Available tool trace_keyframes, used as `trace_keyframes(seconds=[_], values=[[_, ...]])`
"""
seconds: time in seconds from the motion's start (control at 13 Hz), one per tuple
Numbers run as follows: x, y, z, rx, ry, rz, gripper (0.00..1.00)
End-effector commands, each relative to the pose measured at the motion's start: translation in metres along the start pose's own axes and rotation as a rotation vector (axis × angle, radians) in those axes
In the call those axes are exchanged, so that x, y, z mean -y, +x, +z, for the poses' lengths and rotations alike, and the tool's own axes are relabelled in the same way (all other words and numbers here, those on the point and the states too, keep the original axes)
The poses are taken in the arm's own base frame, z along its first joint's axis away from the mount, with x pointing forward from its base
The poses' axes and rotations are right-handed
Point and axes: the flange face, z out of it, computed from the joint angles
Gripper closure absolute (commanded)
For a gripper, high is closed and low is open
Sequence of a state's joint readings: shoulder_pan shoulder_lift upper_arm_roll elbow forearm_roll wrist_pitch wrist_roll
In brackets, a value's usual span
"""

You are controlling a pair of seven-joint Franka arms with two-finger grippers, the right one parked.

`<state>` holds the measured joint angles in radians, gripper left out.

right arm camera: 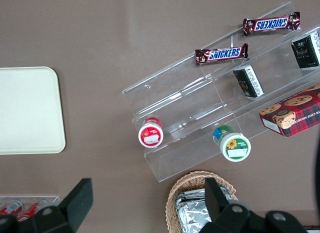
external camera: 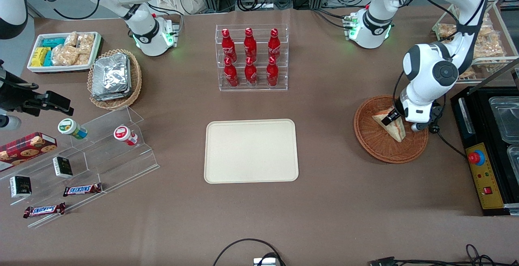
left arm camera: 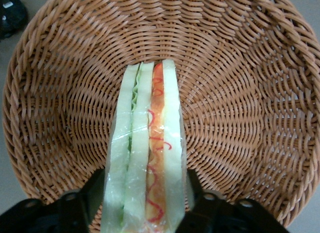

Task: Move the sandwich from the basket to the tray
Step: 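Close the left gripper on the sandwich and lift it, then carry the held sandwich with the left gripper over the cream tray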

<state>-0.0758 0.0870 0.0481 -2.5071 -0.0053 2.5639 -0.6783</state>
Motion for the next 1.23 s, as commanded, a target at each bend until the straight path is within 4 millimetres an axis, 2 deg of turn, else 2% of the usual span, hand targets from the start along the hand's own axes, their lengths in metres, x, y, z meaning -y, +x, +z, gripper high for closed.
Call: trace_keyframes(seconds=[0.0,0.08,0.15,0.38,0.54,0.62,0.77,1.0,1.15], values=[[-0.002,-0.003,0.001,-0.009,-0.017,-0.015,0.53],[-0.002,-0.003,0.001,-0.011,-0.017,-0.011,0.62],[-0.002,-0.003,0.001,-0.009,-0.015,-0.004,0.65],[-0.007,-0.004,-0.009,0.001,-0.005,0.019,0.68],[-0.023,-0.012,-0.026,-0.013,-0.019,0.05,0.68],[-0.03,-0.016,-0.039,-0.022,-0.023,0.072,0.69],[-0.038,-0.01,-0.07,-0.008,-0.001,0.101,0.71],[-0.072,-0.005,-0.124,0.024,0.046,0.186,0.72],[-0.101,-0.015,-0.154,0.02,0.053,0.239,0.72]])
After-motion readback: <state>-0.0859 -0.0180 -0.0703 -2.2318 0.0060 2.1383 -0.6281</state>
